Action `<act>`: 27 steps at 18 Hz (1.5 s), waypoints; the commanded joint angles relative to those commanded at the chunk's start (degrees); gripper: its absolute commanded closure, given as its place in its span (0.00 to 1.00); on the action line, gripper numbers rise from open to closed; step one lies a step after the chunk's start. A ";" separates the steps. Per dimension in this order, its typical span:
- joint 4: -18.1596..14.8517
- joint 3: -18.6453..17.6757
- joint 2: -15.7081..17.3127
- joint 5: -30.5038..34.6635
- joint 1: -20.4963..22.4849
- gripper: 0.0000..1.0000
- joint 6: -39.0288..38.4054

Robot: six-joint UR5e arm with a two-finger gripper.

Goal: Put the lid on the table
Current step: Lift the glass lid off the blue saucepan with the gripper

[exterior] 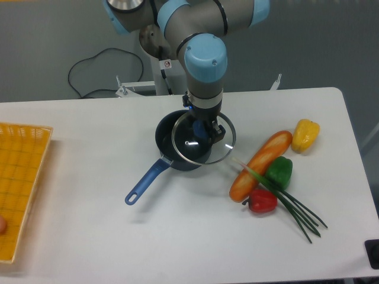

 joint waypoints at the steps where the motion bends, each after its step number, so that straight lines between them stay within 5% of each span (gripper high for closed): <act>1: 0.09 0.00 0.00 0.00 0.00 0.41 -0.09; 18: -0.44 7.20 -6.15 0.09 -1.49 0.41 -2.90; 23: -3.69 13.00 -11.15 0.09 -3.07 0.41 -5.71; 27: -3.43 13.97 -13.09 0.09 -3.60 0.41 -7.03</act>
